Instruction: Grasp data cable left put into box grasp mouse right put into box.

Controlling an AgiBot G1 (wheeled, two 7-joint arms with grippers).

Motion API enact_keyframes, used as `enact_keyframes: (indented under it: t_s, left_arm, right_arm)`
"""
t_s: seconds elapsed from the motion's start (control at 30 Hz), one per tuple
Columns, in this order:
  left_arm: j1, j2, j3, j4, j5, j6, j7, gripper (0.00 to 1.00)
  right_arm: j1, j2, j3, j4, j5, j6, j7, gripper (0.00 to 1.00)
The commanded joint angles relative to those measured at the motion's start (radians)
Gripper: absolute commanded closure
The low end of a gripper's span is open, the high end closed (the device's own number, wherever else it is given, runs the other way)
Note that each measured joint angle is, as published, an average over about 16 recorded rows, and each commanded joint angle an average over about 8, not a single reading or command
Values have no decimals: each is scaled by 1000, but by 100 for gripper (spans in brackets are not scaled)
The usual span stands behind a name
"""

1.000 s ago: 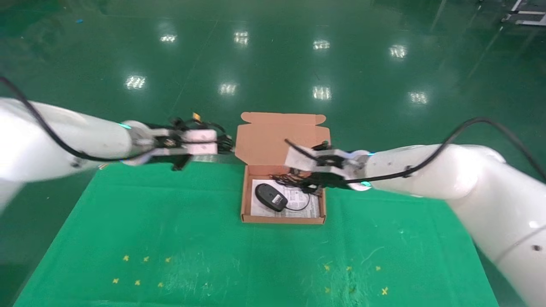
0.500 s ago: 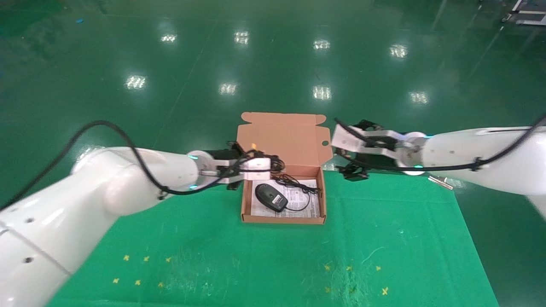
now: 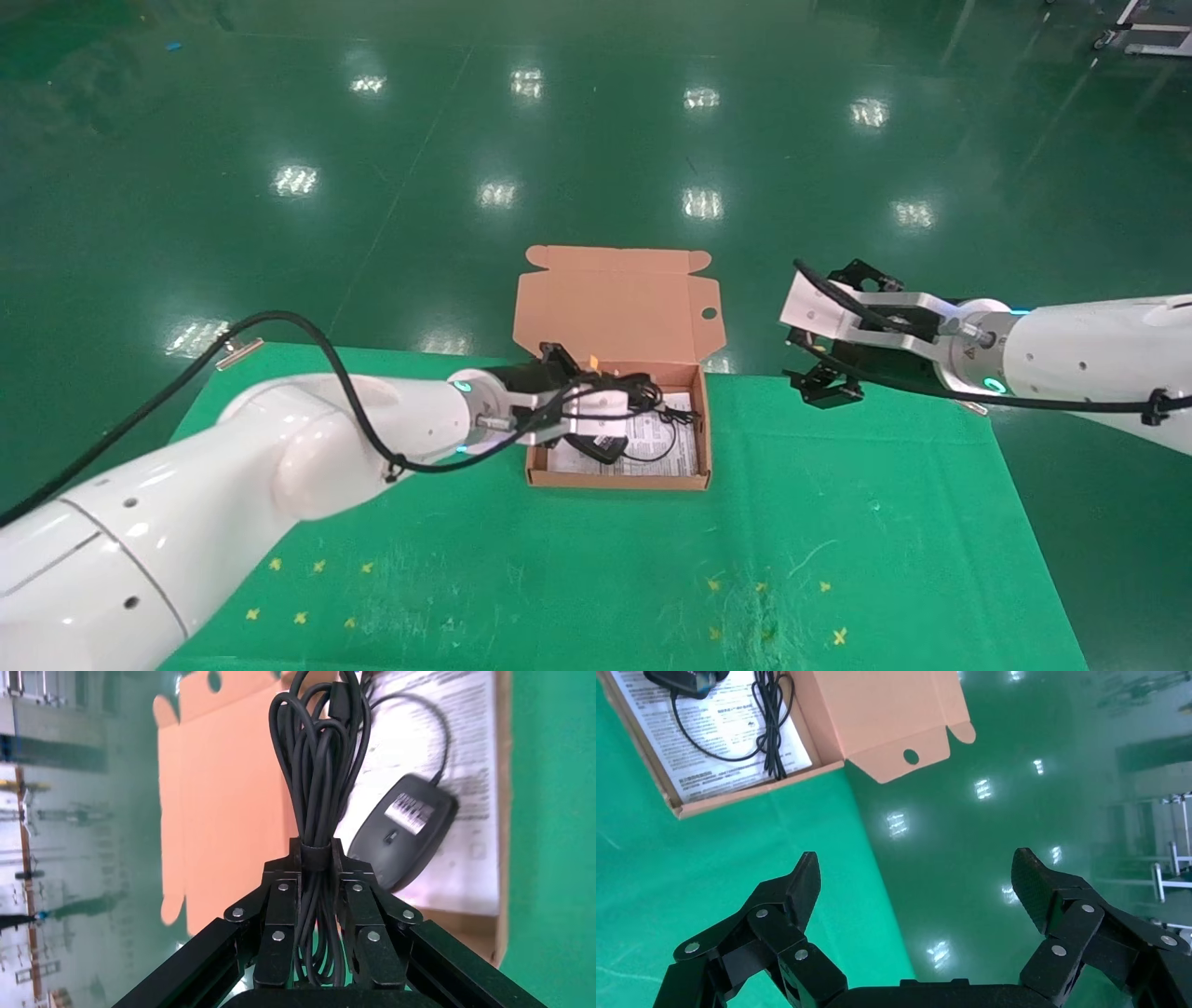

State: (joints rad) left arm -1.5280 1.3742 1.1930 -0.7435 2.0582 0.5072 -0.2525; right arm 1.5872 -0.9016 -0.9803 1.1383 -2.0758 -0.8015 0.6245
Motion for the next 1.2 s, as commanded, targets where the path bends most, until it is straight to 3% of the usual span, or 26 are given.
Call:
enact_keyframes:
  t_s: [0.03,0.1,0.37,0.97,1.2]
  left_arm:
    - [1,1,35,0,-25,-24,5,100]
    - [-6,1,62,-1,-49,-35,0,99]
    - [-29,4,120,0,-108,-53,-16,2]
    - [-25,-12,109,-18,-100,-48,-14,0]
    - [-68,-48,88,-44,-115,-61,-44,0]
  right_arm:
    - [-4,12,1,23,-12,-6,23,0]
    - [-6,19,2,36,-20,-12,39,0]
    - [-9,33,4,65,-33,-23,64,0]
    - [-6,30,5,58,-33,-20,62,0]
    - [37,45,19,83,-62,-20,61,0]
